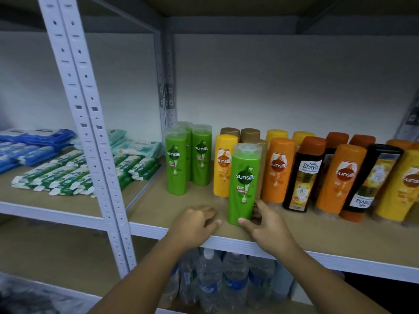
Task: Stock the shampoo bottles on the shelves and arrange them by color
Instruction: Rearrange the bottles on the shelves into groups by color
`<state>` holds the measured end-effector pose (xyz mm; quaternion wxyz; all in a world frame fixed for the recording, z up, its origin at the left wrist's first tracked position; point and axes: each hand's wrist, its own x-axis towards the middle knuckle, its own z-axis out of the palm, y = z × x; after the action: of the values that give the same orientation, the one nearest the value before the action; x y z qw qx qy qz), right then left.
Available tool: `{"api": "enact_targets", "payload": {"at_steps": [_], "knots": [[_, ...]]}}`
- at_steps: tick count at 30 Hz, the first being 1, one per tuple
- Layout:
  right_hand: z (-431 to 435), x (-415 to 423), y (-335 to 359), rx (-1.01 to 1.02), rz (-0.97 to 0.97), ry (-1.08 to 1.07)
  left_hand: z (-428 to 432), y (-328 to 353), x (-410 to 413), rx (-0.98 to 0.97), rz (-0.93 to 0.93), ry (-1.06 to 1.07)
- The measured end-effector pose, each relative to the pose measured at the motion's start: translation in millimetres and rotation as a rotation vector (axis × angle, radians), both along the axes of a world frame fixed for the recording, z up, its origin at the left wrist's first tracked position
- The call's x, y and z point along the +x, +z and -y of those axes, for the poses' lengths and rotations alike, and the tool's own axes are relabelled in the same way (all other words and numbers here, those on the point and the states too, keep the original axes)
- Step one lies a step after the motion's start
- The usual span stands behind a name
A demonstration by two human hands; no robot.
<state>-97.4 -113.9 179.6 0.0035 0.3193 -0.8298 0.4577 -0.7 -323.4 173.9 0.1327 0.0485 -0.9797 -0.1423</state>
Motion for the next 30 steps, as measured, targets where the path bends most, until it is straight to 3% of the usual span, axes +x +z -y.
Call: {"api": "enact_targets", "payload": {"at_steps": [14, 24, 30], "knots": [[126, 18, -1, 0.028, -0.067, -0.075, 95, 0, 37, 0.094, 0.005, 0.361], [167, 15, -4, 0.042, -0.086, -0.211, 114, 8, 13, 0.289, -0.033, 0.320], [178, 12, -1, 0.054, -0.087, -0.252, 114, 6, 6, 0.273, -0.020, 0.334]]}}
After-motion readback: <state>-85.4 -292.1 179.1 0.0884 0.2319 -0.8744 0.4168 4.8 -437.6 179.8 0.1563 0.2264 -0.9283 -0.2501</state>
